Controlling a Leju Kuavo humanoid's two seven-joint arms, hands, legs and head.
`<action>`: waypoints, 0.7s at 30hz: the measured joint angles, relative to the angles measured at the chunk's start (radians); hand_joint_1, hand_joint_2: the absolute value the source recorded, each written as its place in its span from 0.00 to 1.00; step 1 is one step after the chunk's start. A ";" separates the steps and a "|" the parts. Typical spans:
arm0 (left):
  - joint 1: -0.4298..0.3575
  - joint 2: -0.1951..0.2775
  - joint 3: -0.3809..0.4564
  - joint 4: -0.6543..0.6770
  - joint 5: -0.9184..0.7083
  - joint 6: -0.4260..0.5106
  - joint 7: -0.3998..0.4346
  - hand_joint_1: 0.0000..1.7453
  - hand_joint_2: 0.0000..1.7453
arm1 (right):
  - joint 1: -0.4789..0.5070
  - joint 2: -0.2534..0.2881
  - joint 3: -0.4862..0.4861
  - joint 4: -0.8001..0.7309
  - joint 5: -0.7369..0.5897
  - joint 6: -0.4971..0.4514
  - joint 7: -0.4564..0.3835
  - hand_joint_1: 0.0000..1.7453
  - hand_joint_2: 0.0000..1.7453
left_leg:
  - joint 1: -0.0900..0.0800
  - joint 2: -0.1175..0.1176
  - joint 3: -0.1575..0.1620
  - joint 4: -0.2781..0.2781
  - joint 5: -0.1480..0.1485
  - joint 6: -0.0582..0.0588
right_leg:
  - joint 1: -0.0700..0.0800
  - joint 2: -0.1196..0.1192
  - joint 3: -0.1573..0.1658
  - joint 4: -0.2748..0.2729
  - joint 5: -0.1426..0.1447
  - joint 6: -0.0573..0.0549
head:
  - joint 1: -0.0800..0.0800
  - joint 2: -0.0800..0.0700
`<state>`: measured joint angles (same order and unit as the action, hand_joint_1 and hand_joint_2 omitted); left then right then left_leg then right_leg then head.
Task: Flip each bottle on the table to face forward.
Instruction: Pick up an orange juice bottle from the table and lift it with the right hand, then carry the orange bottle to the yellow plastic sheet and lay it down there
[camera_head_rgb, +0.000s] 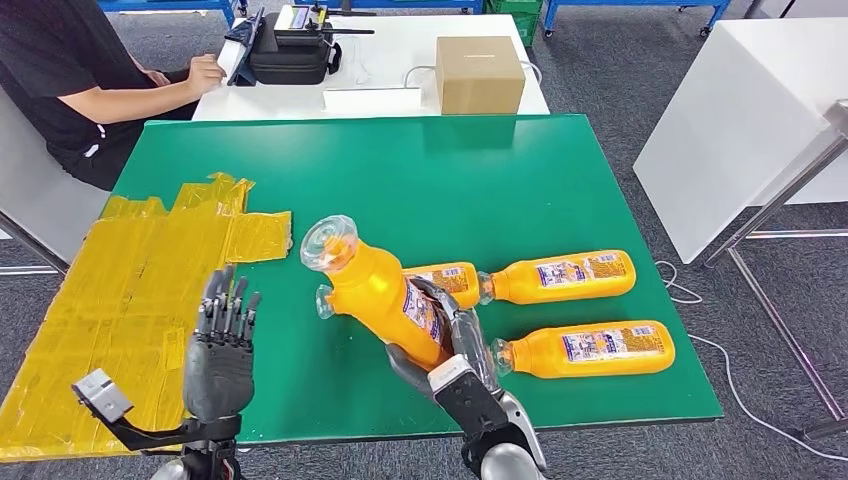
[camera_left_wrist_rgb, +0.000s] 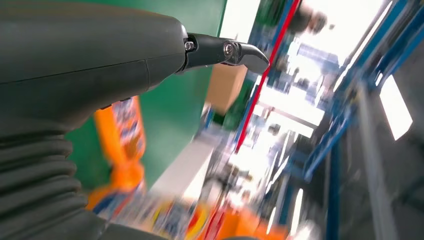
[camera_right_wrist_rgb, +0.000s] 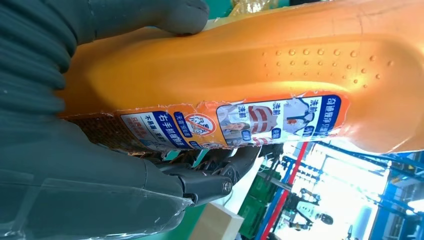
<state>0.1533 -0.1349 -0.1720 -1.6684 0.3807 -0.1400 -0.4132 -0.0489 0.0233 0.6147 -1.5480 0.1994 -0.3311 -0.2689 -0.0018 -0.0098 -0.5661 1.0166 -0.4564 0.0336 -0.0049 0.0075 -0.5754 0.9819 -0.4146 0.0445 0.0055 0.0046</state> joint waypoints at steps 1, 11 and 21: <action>0.000 0.006 -0.017 0.002 0.004 -0.016 0.007 0.00 1.00 | -0.009 0.005 0.000 0.007 0.000 0.005 0.001 1.00 1.00 | 0.000 0.000 0.000 0.000 0.000 0.000 | 0.000 0.000 0.000 0.000 0.000 0.000 | 0.000 0.000; -0.009 0.036 -0.082 0.012 0.024 -0.069 0.030 0.00 1.00 | -0.075 0.037 0.017 0.086 0.021 0.045 0.037 1.00 1.00 | 0.000 0.000 0.000 0.000 0.000 0.000 | 0.000 0.000 0.000 0.000 0.000 0.000 | 0.000 0.000; -0.023 0.043 -0.087 0.029 0.024 -0.090 0.035 0.00 1.00 | -0.147 0.067 0.094 0.184 0.054 0.100 0.087 1.00 1.00 | 0.000 -0.001 0.000 0.000 0.000 0.000 | 0.000 0.000 0.000 0.000 0.000 0.000 | 0.000 0.000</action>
<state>0.1301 -0.0923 -0.2594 -1.6390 0.4051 -0.2299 -0.3784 -0.1962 0.0898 0.7082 -1.3636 0.2533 -0.2312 -0.1817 -0.0016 -0.0104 -0.5663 1.0165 -0.4562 0.0334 -0.0047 0.0075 -0.5755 0.9821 -0.4147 0.0445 0.0056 0.0046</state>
